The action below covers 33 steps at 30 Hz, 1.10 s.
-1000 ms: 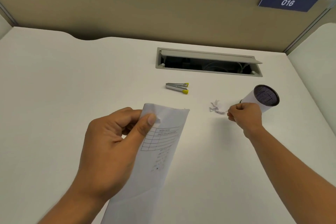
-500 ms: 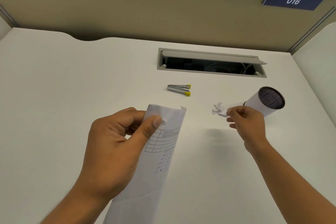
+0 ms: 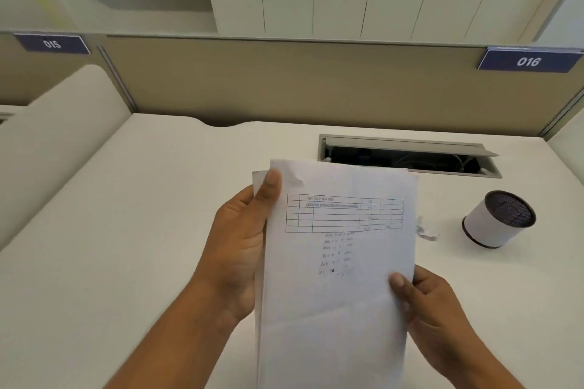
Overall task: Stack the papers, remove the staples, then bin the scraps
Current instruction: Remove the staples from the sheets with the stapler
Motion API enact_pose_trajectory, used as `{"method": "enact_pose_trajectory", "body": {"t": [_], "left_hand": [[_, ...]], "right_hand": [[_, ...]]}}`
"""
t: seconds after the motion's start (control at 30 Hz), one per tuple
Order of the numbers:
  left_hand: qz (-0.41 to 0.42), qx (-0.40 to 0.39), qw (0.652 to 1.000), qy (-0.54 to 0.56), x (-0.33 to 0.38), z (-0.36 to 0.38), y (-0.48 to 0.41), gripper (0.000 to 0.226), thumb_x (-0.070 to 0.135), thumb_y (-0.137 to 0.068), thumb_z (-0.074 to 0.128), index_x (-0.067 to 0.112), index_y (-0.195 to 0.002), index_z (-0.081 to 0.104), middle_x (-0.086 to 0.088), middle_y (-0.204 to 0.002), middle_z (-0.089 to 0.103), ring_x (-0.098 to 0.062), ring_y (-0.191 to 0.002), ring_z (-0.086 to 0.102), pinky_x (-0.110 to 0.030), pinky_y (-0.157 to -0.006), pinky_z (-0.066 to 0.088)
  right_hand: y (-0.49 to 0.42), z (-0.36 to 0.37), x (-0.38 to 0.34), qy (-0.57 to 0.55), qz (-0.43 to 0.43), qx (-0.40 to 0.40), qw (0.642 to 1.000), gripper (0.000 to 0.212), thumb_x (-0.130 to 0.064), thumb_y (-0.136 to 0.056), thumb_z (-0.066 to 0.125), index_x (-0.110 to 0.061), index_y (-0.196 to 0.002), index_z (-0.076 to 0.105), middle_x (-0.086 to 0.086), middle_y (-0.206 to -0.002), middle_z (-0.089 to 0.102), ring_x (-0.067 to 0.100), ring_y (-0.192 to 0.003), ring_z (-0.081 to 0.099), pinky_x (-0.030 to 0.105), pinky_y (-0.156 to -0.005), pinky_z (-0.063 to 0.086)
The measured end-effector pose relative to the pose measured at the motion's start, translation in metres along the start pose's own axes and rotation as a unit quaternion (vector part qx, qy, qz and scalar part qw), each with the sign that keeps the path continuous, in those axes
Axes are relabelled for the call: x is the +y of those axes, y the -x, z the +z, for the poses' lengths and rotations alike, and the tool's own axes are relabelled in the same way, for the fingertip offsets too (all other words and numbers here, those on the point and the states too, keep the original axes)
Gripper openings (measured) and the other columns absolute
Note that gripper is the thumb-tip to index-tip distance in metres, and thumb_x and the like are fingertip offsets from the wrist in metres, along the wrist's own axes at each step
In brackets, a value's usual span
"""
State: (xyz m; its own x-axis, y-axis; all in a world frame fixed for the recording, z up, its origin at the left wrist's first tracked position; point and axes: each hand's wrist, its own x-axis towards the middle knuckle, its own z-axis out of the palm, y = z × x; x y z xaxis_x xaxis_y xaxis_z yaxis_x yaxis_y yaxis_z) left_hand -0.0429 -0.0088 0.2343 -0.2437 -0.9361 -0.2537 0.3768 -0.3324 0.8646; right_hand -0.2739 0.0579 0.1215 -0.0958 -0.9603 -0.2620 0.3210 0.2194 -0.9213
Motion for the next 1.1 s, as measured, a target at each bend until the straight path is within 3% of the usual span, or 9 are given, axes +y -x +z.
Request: {"method": "enact_pose_trajectory", "body": {"t": [0.13, 0.23, 0.33, 0.43, 0.57, 0.63, 0.73, 0.9, 1.1], "left_hand": [[-0.019, 0.003, 0.999, -0.043, -0.02, -0.019, 0.017, 0.039, 0.042, -0.093, 0.051, 0.02, -0.117, 0.071, -0.007, -0.118, 0.074, -0.029, -0.109, 0.07, -0.05, -0.096, 0.052], [-0.03, 0.03, 0.993, -0.108, -0.048, -0.029, 0.03, 0.027, 0.032, -0.093, 0.057, 0.024, -0.115, 0.071, 0.002, -0.114, 0.076, -0.021, -0.107, 0.072, -0.046, -0.1, 0.052], [-0.008, 0.066, 0.985, -0.16, -0.063, -0.031, 0.035, 0.022, 0.025, -0.097, 0.057, 0.027, -0.117, 0.068, 0.009, -0.112, 0.076, -0.015, -0.107, 0.071, -0.043, -0.1, 0.052], [0.021, 0.065, 0.984, -0.165, -0.059, -0.029, 0.032, 0.02, 0.026, -0.099, 0.055, 0.034, -0.114, 0.067, 0.015, -0.11, 0.075, -0.009, -0.103, 0.072, -0.033, -0.089, 0.058], [0.024, 0.027, 0.989, -0.144, -0.05, -0.024, 0.025, 0.026, 0.03, -0.093, 0.063, 0.031, -0.118, 0.065, 0.006, -0.111, 0.076, -0.019, -0.099, 0.074, -0.043, -0.085, 0.061], [0.032, 0.02, 0.987, -0.155, -0.046, -0.018, 0.02, 0.026, 0.025, -0.091, 0.067, 0.03, -0.116, 0.066, 0.006, -0.109, 0.077, -0.019, -0.097, 0.075, -0.044, -0.084, 0.061], [0.06, 0.008, 0.984, -0.169, -0.036, -0.009, 0.01, 0.024, 0.017, -0.094, 0.065, 0.027, -0.115, 0.068, 0.003, -0.11, 0.077, -0.021, -0.098, 0.074, -0.046, -0.085, 0.061], [0.141, -0.013, 0.975, -0.173, -0.018, 0.006, -0.008, 0.026, 0.022, -0.092, 0.067, 0.026, -0.118, 0.066, -0.001, -0.113, 0.074, -0.026, -0.1, 0.072, -0.045, -0.08, 0.062], [0.223, 0.001, 0.952, -0.21, -0.029, 0.005, -0.025, 0.023, 0.028, -0.095, 0.061, 0.031, -0.117, 0.068, 0.012, -0.112, 0.073, -0.014, -0.108, 0.067, -0.028, -0.086, 0.059]], "right_hand": [[0.012, -0.007, -0.006, 0.029, 0.015, 0.077, 0.997, 0.043, -0.034, -0.071, 0.071, 0.003, -0.092, 0.073, 0.025, -0.09, 0.075, 0.03, -0.069, 0.073, 0.033, -0.057, 0.061], [0.021, -0.007, -0.006, 0.055, 0.009, 0.086, 0.995, 0.042, -0.035, -0.066, 0.074, 0.002, -0.088, 0.074, 0.023, -0.083, 0.076, 0.027, -0.063, 0.072, 0.029, -0.05, 0.058], [0.026, -0.006, -0.007, 0.094, 0.002, 0.081, 0.992, 0.066, -0.053, -0.044, 0.089, -0.004, -0.086, 0.075, 0.021, -0.083, 0.076, 0.029, -0.067, 0.073, 0.032, -0.053, 0.059], [0.028, -0.004, -0.016, 0.079, 0.013, 0.055, 0.995, 0.041, -0.026, -0.065, 0.078, -0.004, -0.099, 0.072, 0.022, -0.093, 0.076, 0.035, -0.075, 0.074, 0.037, -0.059, 0.061], [0.027, 0.005, -0.029, 0.103, 0.002, 0.035, 0.994, 0.034, -0.027, -0.064, 0.088, -0.011, -0.093, 0.076, 0.016, -0.096, 0.077, 0.034, -0.084, 0.074, 0.037, -0.064, 0.061], [0.025, 0.009, -0.037, 0.107, -0.01, 0.035, 0.994, 0.025, -0.019, -0.07, 0.078, -0.008, -0.092, 0.076, 0.014, -0.095, 0.077, 0.033, -0.085, 0.074, 0.035, -0.065, 0.062], [0.019, 0.014, -0.055, 0.118, -0.044, 0.036, 0.991, 0.032, -0.011, -0.07, 0.071, -0.005, -0.101, 0.072, 0.014, -0.098, 0.077, 0.034, -0.087, 0.074, 0.038, -0.07, 0.062], [0.005, 0.019, -0.083, 0.121, -0.142, 0.057, 0.981, 0.033, -0.011, -0.071, 0.07, -0.007, -0.103, 0.07, 0.012, -0.1, 0.077, 0.034, -0.089, 0.073, 0.044, -0.076, 0.061], [-0.006, 0.035, -0.083, 0.12, -0.213, 0.038, 0.969, 0.025, -0.018, -0.072, 0.07, -0.026, -0.096, 0.077, 0.004, -0.094, 0.076, 0.022, -0.084, 0.072, 0.033, -0.066, 0.059]]}}
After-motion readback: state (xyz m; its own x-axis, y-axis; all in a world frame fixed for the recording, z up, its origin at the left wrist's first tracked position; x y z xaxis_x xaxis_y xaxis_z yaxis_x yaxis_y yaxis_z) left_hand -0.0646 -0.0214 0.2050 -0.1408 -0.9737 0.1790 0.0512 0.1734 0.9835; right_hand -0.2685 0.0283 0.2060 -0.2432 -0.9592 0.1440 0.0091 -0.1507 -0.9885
